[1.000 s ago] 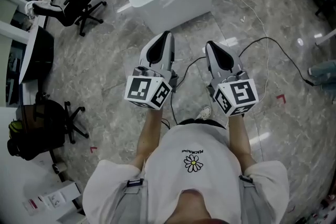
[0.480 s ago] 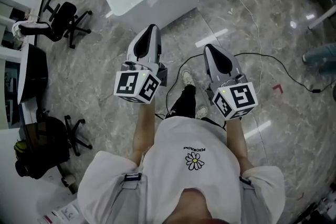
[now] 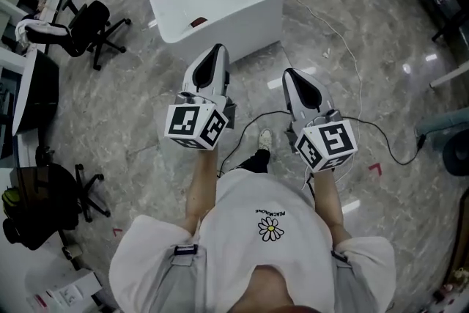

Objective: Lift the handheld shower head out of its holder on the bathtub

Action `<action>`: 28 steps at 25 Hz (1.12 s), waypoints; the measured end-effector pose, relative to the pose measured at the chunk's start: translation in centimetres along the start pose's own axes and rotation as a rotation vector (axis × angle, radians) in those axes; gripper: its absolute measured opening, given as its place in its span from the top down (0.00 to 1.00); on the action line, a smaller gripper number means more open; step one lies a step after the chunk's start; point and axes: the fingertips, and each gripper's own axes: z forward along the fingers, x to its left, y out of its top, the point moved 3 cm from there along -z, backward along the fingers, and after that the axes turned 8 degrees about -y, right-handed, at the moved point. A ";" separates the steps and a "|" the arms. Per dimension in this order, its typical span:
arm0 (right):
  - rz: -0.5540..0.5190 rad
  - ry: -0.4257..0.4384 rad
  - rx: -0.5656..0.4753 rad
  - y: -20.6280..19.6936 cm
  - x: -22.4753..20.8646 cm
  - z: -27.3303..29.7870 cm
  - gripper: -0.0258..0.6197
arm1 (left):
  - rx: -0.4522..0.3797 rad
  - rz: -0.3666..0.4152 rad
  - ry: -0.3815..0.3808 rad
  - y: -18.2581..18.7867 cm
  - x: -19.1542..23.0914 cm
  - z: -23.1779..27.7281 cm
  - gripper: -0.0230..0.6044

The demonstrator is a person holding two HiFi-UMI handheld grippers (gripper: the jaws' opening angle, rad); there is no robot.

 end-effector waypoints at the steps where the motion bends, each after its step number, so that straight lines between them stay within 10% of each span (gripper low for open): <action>1: -0.006 0.013 -0.003 0.4 0.0 1.9 0.93 | -0.009 0.003 0.009 0.4 1.4 0.9 0.96; 10: -0.060 0.067 -0.001 2.8 0.0 14.9 0.93 | -0.063 -0.011 0.038 2.9 11.2 7.6 0.96; 28: -0.042 0.151 -0.013 5.7 -13.5 38.3 0.92 | -0.090 0.009 0.107 0.9 23.8 28.6 0.96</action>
